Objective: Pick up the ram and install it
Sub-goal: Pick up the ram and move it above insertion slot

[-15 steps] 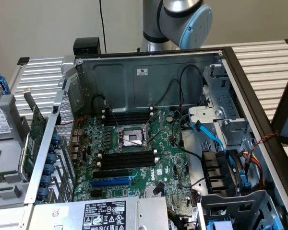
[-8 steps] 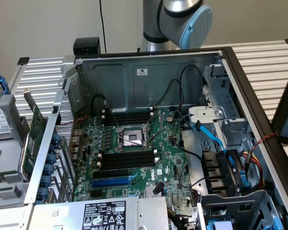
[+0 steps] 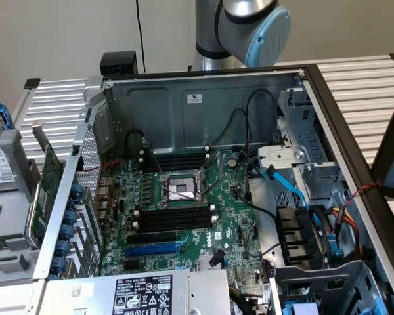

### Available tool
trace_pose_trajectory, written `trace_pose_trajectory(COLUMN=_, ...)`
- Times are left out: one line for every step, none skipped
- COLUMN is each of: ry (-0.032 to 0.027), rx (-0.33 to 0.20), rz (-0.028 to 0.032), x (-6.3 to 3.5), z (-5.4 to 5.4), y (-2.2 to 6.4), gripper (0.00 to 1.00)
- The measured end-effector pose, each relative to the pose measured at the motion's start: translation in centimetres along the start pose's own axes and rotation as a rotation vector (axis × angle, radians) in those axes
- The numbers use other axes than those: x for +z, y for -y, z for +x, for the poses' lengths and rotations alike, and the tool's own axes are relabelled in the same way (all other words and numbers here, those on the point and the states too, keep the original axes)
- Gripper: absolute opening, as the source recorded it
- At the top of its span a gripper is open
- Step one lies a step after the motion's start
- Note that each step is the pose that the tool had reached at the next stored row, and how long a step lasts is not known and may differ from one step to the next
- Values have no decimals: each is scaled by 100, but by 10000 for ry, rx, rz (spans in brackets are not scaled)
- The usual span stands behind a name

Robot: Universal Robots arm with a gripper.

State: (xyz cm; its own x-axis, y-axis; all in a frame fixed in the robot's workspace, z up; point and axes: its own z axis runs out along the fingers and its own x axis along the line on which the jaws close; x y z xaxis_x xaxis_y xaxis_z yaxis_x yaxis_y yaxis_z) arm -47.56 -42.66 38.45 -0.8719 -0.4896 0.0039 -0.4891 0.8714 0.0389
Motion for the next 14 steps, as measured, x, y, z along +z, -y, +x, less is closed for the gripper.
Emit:
trace_pose_trajectory(ry=3, rx=-176, rz=6, x=0, z=0, y=0, gripper=11)
trace_pose_trajectory(ry=5, rx=-341, rz=12, x=-1, z=0, y=0, gripper=11)
trace_pose_trajectory(ry=6, rx=-504, rz=18, x=-1, z=0, y=0, gripper=11)
trace_pose_trajectory(ry=7, rx=-668, rz=22, x=-1, z=0, y=0, gripper=11)
trace_pose_trajectory(ry=8, rx=-830, rz=27, x=-1, z=0, y=0, gripper=11)
trace_pose_trajectory(ry=8, rx=-1000, rz=30, x=-1, z=0, y=0, gripper=11)
trace_pose_trajectory(ry=7, rx=-1178, rz=34, x=-1, z=0, y=0, gripper=11)
trace_pose_trajectory(ry=6, rx=-1346, rz=38, x=-1, z=0, y=0, gripper=11)
trace_pose_trajectory(ry=5, rx=-1501, rz=41, x=-1, z=1, y=0, gripper=11)
trace_pose_trajectory(ry=2, rx=-1662, rz=44, x=-1, z=1, y=0, gripper=11)
trace_pose_trajectory(ry=-1, rx=-1849, rz=45, x=0, z=1, y=0, gripper=11)
trace_pose_trajectory(ry=-6, rx=-2029, rz=47, x=0, z=1, y=0, gripper=11)
trace_pose_trajectory(ry=-12, rx=-2204, rz=48, x=0, z=1, y=0, gripper=11)
trace_pose_trajectory(ry=-18, rx=-2394, rz=48, x=0, z=0, y=0, gripper=11)
